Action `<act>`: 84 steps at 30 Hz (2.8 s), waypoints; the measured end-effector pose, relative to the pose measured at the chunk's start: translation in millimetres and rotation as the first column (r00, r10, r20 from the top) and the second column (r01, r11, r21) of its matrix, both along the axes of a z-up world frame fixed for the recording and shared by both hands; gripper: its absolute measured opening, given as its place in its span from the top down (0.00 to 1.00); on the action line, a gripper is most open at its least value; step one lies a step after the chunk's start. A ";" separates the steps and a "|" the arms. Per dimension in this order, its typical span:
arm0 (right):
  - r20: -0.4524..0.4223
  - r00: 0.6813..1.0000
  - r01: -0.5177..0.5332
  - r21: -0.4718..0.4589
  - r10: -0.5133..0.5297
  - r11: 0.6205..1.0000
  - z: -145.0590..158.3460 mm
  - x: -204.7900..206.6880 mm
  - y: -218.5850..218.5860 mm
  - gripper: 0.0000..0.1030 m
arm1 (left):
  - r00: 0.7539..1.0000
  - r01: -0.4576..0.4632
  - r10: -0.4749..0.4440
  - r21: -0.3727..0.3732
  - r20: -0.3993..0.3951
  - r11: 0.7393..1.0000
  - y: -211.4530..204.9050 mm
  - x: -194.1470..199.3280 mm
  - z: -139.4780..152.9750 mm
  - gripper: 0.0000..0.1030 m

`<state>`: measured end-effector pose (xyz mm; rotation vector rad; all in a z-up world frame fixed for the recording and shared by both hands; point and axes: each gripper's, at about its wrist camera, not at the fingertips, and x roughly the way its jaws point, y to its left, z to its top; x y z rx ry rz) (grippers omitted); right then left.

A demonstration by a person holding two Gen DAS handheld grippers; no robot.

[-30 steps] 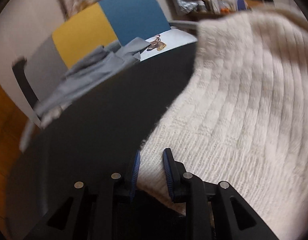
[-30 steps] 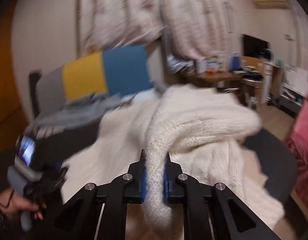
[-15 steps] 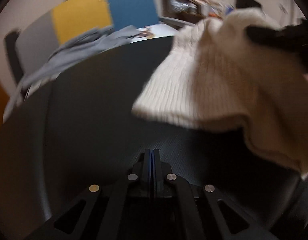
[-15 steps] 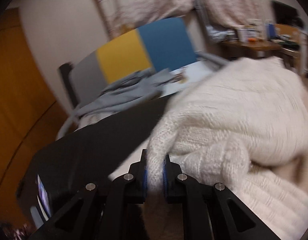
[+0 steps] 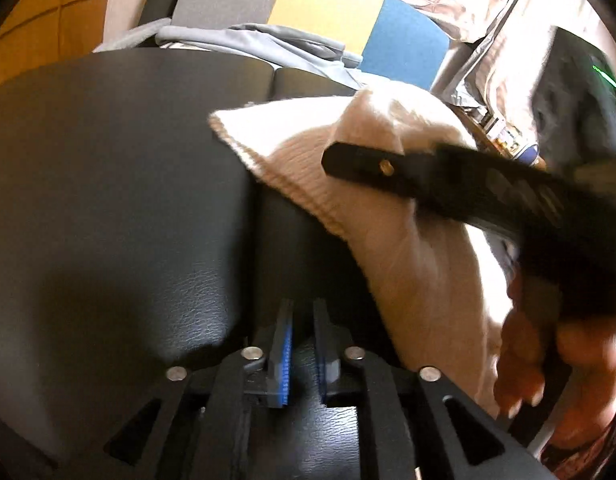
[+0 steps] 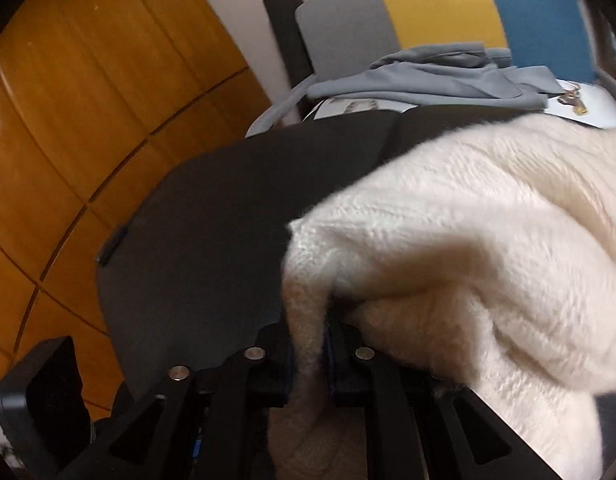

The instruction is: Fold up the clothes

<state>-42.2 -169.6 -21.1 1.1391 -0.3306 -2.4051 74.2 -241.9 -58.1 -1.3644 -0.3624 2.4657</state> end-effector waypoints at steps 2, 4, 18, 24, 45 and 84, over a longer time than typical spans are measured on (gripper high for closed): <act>-0.078 0.997 0.014 0.032 -0.011 0.999 12.1 25.6 12.2 0.65 | 1.000 -0.016 0.016 0.038 0.008 0.999 21.8 -10.2 -3.7 0.85; -0.155 0.987 0.048 0.046 -0.041 0.998 23.3 53.8 29.2 0.38 | 1.000 -0.005 0.004 0.091 0.015 0.996 24.8 -22.9 3.6 0.82; 0.074 0.941 0.302 0.250 -0.329 0.920 -40.5 124.9 149.0 0.33 | 0.992 0.049 -0.035 0.115 -0.122 0.992 37.8 -24.2 67.6 0.82; 0.021 0.992 0.127 -0.010 -0.127 0.992 -28.2 131.6 104.2 0.88 | 0.971 0.198 -0.190 0.046 -0.144 0.979 63.4 -17.6 71.7 0.82; -0.061 0.916 0.398 0.002 -0.397 0.918 -23.1 130.6 219.6 0.40 | 0.958 0.200 -0.266 -0.410 -0.108 0.890 12.7 -104.9 27.6 0.79; -0.147 0.899 0.357 -0.296 -0.412 0.886 46.1 71.2 215.1 0.93 | 0.863 0.159 -0.369 -0.508 -0.344 0.846 -25.7 -88.0 42.7 0.77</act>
